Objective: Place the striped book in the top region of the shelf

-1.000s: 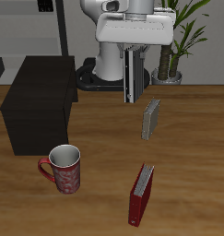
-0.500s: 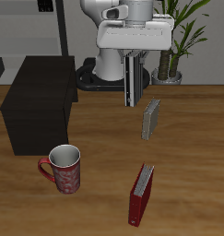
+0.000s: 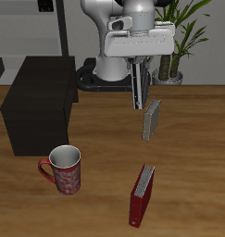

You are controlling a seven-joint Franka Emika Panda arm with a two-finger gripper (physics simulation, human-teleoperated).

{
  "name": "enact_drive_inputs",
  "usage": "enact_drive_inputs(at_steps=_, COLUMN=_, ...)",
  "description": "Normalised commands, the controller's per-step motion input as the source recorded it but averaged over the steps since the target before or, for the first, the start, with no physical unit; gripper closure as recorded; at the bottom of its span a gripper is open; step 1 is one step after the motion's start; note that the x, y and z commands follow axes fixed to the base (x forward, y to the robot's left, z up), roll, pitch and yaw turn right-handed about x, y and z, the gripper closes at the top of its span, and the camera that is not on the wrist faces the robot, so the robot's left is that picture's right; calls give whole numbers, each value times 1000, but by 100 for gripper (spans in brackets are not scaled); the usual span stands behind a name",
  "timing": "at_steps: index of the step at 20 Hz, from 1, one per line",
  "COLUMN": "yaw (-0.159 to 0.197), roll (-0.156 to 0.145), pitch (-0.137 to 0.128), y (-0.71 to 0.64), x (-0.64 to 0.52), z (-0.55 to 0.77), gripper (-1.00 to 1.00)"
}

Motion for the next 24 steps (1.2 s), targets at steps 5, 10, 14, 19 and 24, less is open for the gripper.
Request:
enact_drive_inputs(at_steps=5, yaw=-35, roll=-5, pitch=-5, y=-139, x=-390, z=-85, gripper=100)
enact_drive_inputs(at_steps=10, yaw=-33, roll=-41, pitch=-36, y=-235, x=-332, z=17, gripper=100)
enact_drive_inputs(at_steps=14, yaw=-18, roll=-18, pitch=0, y=-152, x=-277, z=34, gripper=100)
enact_drive_inputs(at_steps=19, yaw=13, roll=-31, pitch=-20, y=-226, x=-286, z=80, gripper=100)
enact_drive_inputs(at_steps=24, yaw=35, roll=-67, pitch=-7, y=-221, x=-116, z=24, gripper=100)
